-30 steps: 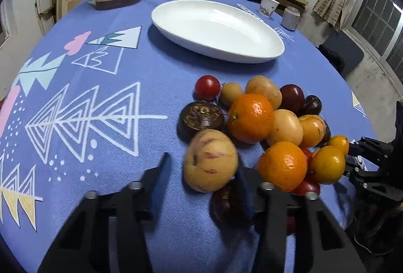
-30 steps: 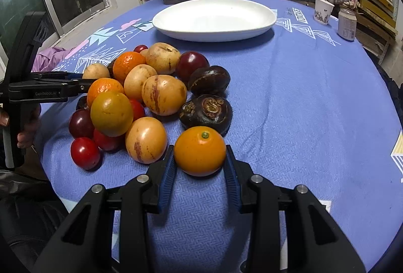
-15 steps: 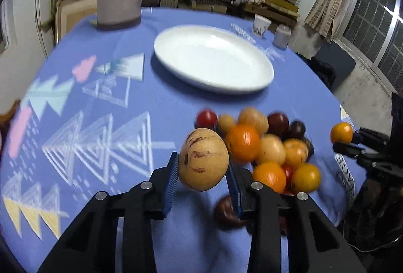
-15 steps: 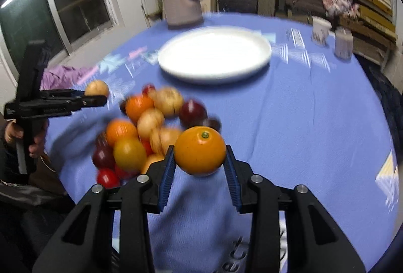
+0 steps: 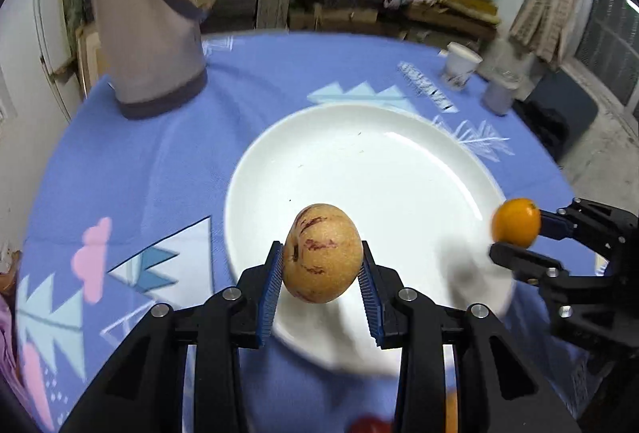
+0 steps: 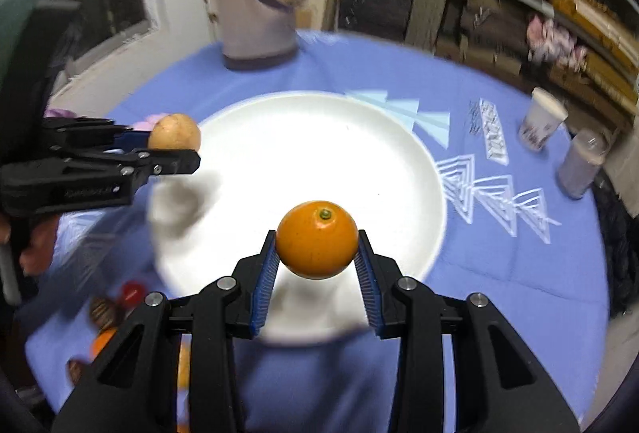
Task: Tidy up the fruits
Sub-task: 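Carry both fruits to the white plate and open both tools to release, then grasp a dark mangosteen with the right tool while the left tool grasps another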
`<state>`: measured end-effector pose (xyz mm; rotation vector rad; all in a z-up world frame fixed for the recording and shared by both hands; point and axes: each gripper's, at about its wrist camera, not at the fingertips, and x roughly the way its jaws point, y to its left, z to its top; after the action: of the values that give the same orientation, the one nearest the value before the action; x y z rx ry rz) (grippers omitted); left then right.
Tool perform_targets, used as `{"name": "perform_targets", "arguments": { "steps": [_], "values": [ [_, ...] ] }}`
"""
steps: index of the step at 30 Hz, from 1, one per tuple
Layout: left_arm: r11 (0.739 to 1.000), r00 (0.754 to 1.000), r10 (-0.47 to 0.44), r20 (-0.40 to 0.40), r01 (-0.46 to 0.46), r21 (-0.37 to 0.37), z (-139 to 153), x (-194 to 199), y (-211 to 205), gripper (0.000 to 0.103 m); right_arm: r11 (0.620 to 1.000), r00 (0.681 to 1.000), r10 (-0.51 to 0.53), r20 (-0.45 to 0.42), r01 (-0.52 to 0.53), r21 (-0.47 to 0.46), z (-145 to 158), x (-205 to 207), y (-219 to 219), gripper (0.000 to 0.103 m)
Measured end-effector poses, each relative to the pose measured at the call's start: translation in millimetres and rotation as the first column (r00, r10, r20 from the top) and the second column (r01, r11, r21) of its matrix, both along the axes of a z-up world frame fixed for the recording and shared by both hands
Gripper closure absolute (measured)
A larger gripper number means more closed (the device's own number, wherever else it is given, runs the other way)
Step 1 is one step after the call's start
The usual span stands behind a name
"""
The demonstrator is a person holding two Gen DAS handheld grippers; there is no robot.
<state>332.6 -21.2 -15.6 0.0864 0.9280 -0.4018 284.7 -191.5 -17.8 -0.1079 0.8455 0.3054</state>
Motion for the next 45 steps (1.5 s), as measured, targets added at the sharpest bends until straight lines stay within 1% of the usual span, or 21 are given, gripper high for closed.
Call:
{"name": "perform_targets", "arguments": {
  "steps": [2,5,8,11,12,13,14,15,19,22,24,27,29,31,34,35,36,38,40,44,45],
  "values": [
    [1.0,1.0,-0.002,-0.03,0.002,0.007,-11,17,-6,0.066,1.0,0.999,-0.02,-0.028,0.02,0.0,-11,25,1,0.066],
    [1.0,1.0,-0.01,-0.012,0.01,0.007,-13,40,-15,0.068,0.999,0.999,-0.037,-0.036,0.037,-0.003,-18,55,1,0.066],
    [1.0,1.0,-0.011,-0.02,0.011,-0.002,-16,58,-21,0.068,0.999,0.996,-0.049,-0.072,0.05,0.02,-26,79,-4,0.066],
    [1.0,1.0,-0.018,-0.025,0.019,0.005,-19,58,-25,0.067,0.997,0.991,-0.068,-0.114,0.07,0.011,-33,90,-7,0.065],
    [1.0,0.999,-0.024,-0.022,0.024,-0.001,-18,56,-25,0.059,0.997,0.99,-0.08,-0.112,0.081,0.003,-31,88,-8,0.058],
    [1.0,0.999,-0.026,-0.02,0.026,-0.01,-16,52,-23,0.052,0.995,0.992,-0.1,-0.081,0.1,0.0,-26,81,-11,0.053],
    [1.0,1.0,-0.018,-0.013,0.018,-0.012,-14,49,-22,0.04,0.995,0.993,-0.103,-0.056,0.104,0.012,-22,74,-12,0.047],
    [1.0,1.0,-0.008,0.001,0.008,-0.017,-10,44,-19,0.036,0.994,0.995,-0.097,-0.028,0.098,0.039,-16,64,-16,0.045],
    [0.998,0.999,-0.028,0.038,0.03,-0.049,7,11,-9,0.034,0.992,0.996,-0.08,0.036,0.077,0.099,7,20,-29,0.04],
    [0.998,0.996,-0.046,0.079,0.049,-0.035,17,-23,0,0.026,0.991,0.995,-0.056,0.082,0.045,0.129,20,-26,-36,0.029],
    [0.998,0.993,-0.046,0.108,0.05,-0.036,20,-45,9,0.023,0.992,0.992,-0.046,0.115,0.031,0.125,25,-60,-40,0.016],
    [0.999,0.989,-0.032,0.144,0.037,-0.031,20,-78,23,0.022,0.998,0.983,-0.04,0.181,0.029,0.064,22,-111,-43,0.009],
    [0.999,0.989,-0.018,0.144,0.024,-0.039,16,-98,32,0.022,0.998,0.983,-0.041,0.18,0.032,0.055,15,-137,-44,0.008],
    [0.999,0.992,-0.01,0.127,0.016,-0.046,11,-114,39,0.022,0.996,0.987,-0.066,0.148,0.055,0.077,3,-156,-49,0.008],
    [0.998,0.995,0.017,0.102,-0.01,-0.066,2,-135,53,0.022,0.994,0.992,-0.076,0.1,0.069,0.08,-14,-179,-53,0.009],
    [0.997,0.996,0.025,0.091,-0.017,-0.078,-1,-141,57,0.021,0.995,0.993,-0.074,0.087,0.067,0.077,-19,-182,-54,0.013],
    [0.996,0.997,0.032,0.075,-0.025,-0.091,-5,-148,61,0.021,0.996,0.997,-0.057,0.053,0.053,0.076,-25,-188,-54,0.025],
    [0.995,0.998,0.039,0.056,-0.033,-0.095,-10,-156,65,0.021,0.997,1.0,-0.027,0.0,0.027,0.067,-36,-193,-52,0.037],
    [0.996,0.998,0.042,0.042,-0.038,-0.081,-15,-164,67,0.021,0.999,1.0,-0.012,-0.017,0.012,0.04,-43,-197,-45,0.038],
    [0.997,0.999,0.041,0.031,-0.039,-0.066,-22,-177,68,0.021,0.999,0.999,0.031,-0.02,-0.03,0.033,-49,-202,-30,0.038],
    [0.998,0.999,0.032,0.03,-0.03,-0.063,-23,-180,69,0.021,0.999,0.999,0.035,-0.022,-0.034,0.026,-50,-201,-26,0.043]
  ]
}}
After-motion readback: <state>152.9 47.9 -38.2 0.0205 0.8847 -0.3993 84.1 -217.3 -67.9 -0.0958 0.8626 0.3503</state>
